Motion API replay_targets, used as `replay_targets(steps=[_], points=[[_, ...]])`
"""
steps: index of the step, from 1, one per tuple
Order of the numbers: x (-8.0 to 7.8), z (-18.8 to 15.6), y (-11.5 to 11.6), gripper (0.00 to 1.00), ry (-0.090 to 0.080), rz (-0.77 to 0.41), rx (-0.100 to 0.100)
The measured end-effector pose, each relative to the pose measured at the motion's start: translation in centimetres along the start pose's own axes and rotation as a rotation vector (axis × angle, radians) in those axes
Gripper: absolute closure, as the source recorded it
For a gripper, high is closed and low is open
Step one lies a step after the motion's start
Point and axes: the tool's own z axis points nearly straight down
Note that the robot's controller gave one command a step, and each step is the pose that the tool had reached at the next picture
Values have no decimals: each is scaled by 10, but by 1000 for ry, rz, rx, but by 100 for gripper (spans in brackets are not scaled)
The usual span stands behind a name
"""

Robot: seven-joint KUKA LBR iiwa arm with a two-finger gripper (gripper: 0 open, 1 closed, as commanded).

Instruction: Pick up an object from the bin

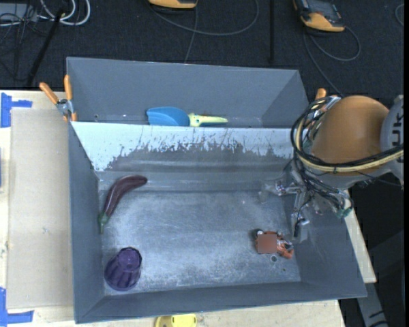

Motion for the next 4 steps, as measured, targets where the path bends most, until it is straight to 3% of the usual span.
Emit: replay_targets(steps=[1,2,3,4], points=[[0,0,0,0,1,1,-1],[9,33,4,0,-1,52,1],[18,57,7,100,4,-10,-2],[18,57,7,100,4,-10,-2]])
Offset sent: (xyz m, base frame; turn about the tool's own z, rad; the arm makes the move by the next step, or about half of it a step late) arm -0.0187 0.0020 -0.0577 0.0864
